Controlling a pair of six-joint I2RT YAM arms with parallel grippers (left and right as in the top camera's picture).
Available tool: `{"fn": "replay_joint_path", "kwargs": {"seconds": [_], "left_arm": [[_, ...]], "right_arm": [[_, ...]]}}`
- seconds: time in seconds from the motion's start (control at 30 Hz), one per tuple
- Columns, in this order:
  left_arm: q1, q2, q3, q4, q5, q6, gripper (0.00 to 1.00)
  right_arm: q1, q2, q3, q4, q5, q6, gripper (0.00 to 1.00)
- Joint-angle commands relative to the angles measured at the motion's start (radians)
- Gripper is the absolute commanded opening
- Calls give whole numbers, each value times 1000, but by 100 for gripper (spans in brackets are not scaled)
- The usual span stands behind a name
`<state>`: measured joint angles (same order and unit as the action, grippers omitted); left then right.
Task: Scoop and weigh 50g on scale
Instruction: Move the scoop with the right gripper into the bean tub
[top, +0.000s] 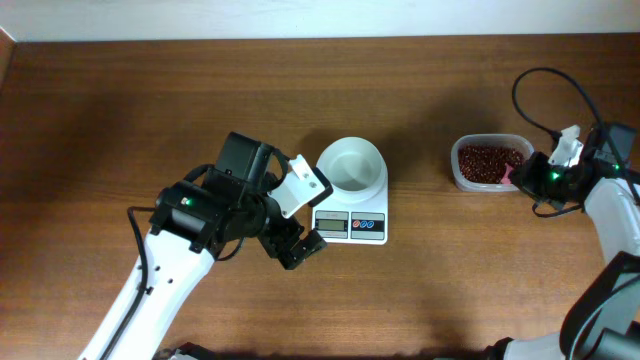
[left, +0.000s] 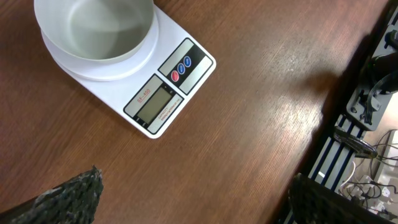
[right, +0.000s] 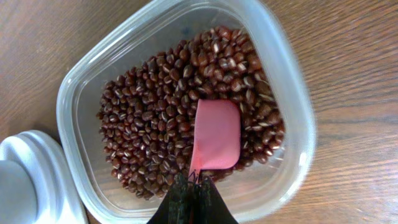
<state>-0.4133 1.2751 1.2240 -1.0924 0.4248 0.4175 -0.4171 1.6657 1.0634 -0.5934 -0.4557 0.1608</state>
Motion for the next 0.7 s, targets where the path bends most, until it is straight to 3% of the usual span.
{"fn": "replay_joint_path", "kwargs": {"seconds": [0.0,0.67], "left_arm": [[-3,-6,15,1,-3,-13,99],[-3,-6,15,1,-3,-13,99]], "right_arm": [[-3,54,-12,-14,-32,1,4],[-84,-113,-2,-33,-79,-52,4]]}}
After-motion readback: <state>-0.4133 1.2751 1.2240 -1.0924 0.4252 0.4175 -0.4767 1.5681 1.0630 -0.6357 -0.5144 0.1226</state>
